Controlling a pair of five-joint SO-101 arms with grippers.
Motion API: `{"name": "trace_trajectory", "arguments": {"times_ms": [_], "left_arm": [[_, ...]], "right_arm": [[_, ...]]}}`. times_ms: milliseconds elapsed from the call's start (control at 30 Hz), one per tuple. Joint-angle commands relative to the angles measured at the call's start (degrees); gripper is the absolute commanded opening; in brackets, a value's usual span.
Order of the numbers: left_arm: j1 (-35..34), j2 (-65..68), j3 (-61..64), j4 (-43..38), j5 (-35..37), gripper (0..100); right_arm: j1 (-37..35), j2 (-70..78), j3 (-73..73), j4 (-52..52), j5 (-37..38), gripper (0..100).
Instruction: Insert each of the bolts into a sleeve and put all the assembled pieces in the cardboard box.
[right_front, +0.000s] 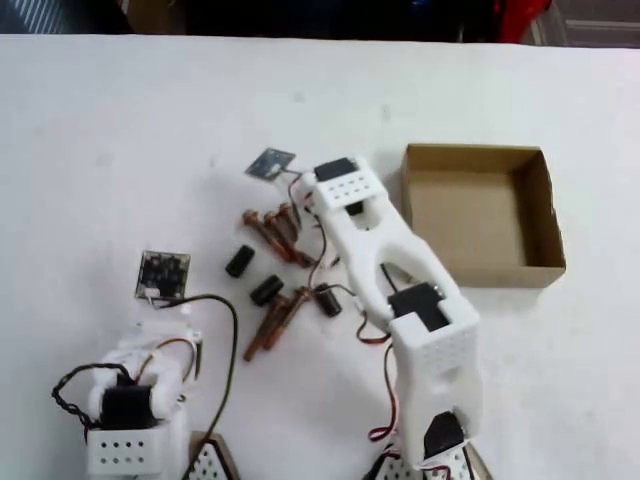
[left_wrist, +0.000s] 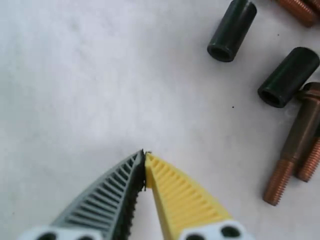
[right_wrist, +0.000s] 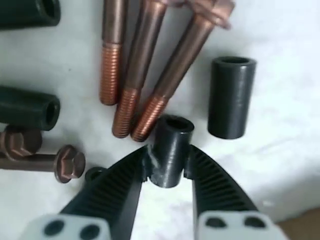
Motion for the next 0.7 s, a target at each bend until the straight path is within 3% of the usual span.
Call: {"name": "trace_trajectory", "arguments": {"times_ms": [0, 667], "left_arm": [[0.57, -0.66, -0.18, 0.35, -0.35, 2], [0.57, -0.66, -0.18, 0.35, -0.35, 2]], "right_arm": [[1.63, -0.04, -1.49, -2.07, -0.18, 7.7], [1.45, 4.79, -1.49, -2.07, -0.18, 7.7]]}}
